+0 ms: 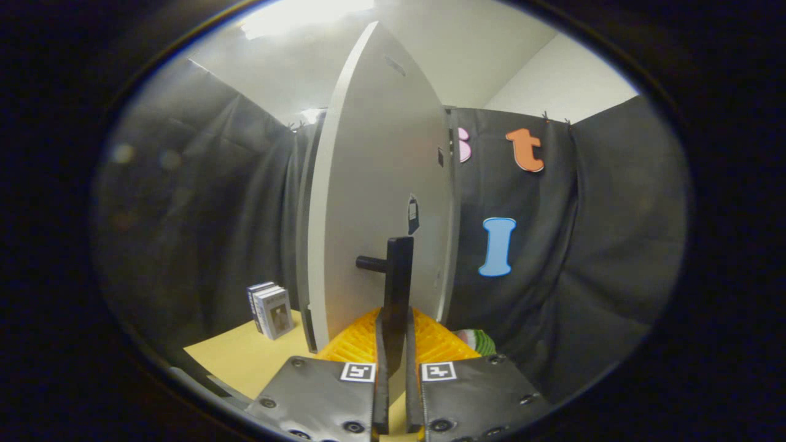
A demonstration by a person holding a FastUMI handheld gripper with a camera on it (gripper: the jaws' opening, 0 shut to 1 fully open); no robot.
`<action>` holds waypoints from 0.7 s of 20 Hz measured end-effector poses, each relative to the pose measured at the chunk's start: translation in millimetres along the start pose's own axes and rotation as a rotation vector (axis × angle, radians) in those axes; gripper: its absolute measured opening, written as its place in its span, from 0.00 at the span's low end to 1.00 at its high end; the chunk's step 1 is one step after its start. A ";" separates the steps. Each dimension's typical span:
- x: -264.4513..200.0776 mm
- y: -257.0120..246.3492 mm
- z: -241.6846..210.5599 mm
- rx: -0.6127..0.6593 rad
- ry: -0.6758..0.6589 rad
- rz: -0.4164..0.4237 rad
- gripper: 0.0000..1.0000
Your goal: Open the shoe cabinet door, grab the shoes and put them into the shoe cabinet, then close the shoe cabinet door.
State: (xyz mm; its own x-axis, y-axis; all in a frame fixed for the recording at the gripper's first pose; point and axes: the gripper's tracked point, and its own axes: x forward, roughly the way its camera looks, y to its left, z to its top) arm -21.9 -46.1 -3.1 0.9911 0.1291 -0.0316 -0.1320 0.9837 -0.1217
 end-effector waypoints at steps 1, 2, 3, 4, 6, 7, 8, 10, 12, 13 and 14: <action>-2.9 -11.9 0.1 -0.004 0.000 -0.021 0.12; -5.3 -24.3 0.6 -0.014 0.001 -0.043 0.12; -6.7 -36.4 -0.4 -0.032 0.006 -0.065 0.11; -8.2 -48.6 -1.9 -0.039 0.010 -0.085 0.11; -9.2 -71.8 -3.0 -0.033 0.016 -0.117 0.10; -10.4 -83.9 -3.8 -0.033 0.020 -0.138 0.06; -11.1 -93.6 -4.0 -0.014 0.019 -0.141 0.03; -9.8 -102.2 -8.0 0.033 0.018 -0.133 0.03; -11.1 -108.6 -6.6 0.027 0.014 -0.126 0.03; -11.9 -109.4 -5.9 0.024 0.009 -0.121 0.03; -11.0 -111.1 -5.8 0.017 0.007 -0.114 0.05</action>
State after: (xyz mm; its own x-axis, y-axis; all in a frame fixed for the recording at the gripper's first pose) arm -18.1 -157.5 5.0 0.9996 0.0150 -0.0254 -0.0177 0.9940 -0.1079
